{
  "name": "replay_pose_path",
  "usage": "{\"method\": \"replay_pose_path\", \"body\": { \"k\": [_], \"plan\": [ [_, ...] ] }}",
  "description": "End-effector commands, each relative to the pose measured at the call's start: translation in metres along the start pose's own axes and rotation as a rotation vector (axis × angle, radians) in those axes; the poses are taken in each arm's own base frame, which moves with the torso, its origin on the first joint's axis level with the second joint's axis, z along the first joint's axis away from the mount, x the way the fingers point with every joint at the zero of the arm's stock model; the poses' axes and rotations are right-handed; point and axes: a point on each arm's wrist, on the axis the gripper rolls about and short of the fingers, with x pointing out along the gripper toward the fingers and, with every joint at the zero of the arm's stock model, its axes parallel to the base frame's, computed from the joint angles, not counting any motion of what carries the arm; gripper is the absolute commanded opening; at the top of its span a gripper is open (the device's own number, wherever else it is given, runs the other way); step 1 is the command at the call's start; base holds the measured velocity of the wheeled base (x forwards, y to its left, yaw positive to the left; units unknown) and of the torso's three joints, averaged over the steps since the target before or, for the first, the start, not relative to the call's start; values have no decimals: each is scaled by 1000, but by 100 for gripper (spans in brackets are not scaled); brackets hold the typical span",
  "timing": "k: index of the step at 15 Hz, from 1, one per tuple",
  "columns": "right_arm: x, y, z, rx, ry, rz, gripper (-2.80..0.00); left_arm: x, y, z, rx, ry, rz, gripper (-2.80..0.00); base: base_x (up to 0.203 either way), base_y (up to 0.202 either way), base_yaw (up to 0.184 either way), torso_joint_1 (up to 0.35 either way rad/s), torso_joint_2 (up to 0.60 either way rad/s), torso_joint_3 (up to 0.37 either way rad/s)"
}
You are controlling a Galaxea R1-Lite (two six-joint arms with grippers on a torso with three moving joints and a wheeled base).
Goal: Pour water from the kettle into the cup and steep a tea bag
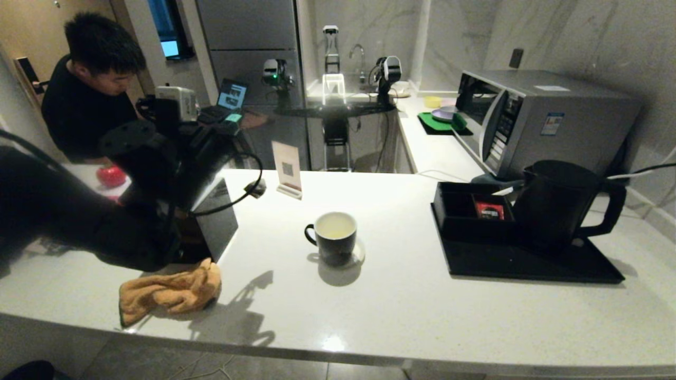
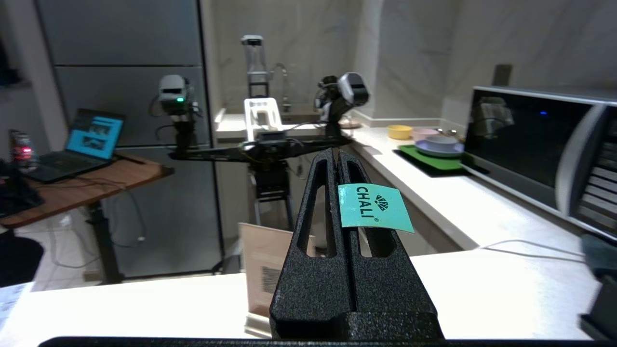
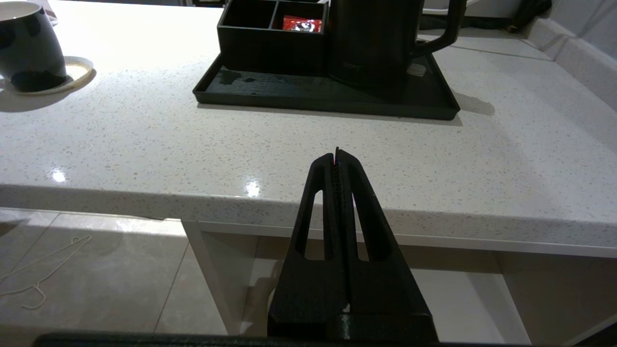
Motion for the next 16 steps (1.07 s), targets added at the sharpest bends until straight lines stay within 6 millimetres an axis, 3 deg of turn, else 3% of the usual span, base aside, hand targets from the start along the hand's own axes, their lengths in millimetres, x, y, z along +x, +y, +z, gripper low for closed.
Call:
{"method": "replay_pose_path", "body": {
  "k": [1, 16],
  "plan": [
    [0, 0, 0, 0, 0, 0, -280, 0, 5, 2, 5, -11, 11, -280, 0, 0, 0, 0, 0, 0],
    [0, 0, 0, 0, 0, 0, -280, -16, 53, 33, 67, -62, 141, -280, 0, 0, 0, 0, 0, 0]
  ]
}}
